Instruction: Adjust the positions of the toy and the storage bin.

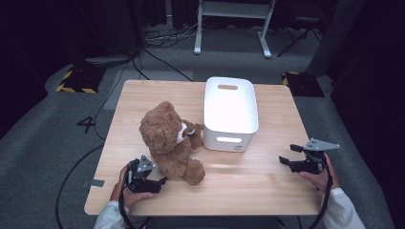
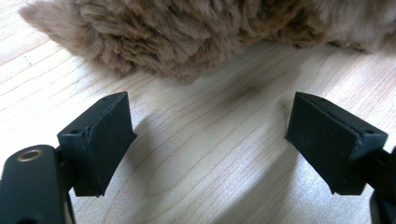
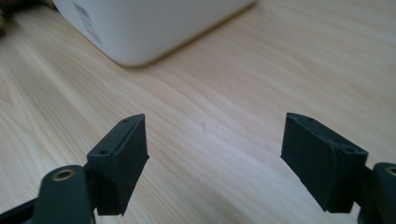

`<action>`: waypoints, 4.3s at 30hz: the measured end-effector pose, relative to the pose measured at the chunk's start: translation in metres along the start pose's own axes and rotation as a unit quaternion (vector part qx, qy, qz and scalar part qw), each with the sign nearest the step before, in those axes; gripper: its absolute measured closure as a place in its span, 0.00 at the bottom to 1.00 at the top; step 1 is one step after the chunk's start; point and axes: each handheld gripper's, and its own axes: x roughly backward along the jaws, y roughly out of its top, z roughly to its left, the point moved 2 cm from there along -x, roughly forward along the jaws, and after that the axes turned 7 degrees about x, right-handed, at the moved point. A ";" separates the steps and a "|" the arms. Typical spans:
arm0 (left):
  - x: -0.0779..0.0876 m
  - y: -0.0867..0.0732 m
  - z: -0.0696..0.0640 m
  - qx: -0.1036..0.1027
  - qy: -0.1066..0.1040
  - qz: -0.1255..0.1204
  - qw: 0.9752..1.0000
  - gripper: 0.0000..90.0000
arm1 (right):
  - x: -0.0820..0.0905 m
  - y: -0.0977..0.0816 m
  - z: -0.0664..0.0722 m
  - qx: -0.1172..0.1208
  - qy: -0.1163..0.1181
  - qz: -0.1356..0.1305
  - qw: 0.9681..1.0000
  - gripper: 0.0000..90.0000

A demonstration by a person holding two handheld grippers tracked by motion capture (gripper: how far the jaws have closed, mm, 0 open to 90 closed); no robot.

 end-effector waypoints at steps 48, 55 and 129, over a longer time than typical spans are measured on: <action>0.000 0.000 -0.001 0.001 0.003 -0.001 1.000 0.16 | -0.048 0.163 0.066 0.142 0.079 -0.038 0.986 0.37; -0.001 0.001 -0.001 0.001 0.001 -0.001 1.000 0.16 | -0.061 0.165 0.073 0.147 0.089 -0.023 0.985 0.39; -0.001 0.001 -0.002 0.005 0.003 -0.002 1.000 0.16 | 0.019 0.092 0.073 0.186 0.082 -0.048 0.978 0.46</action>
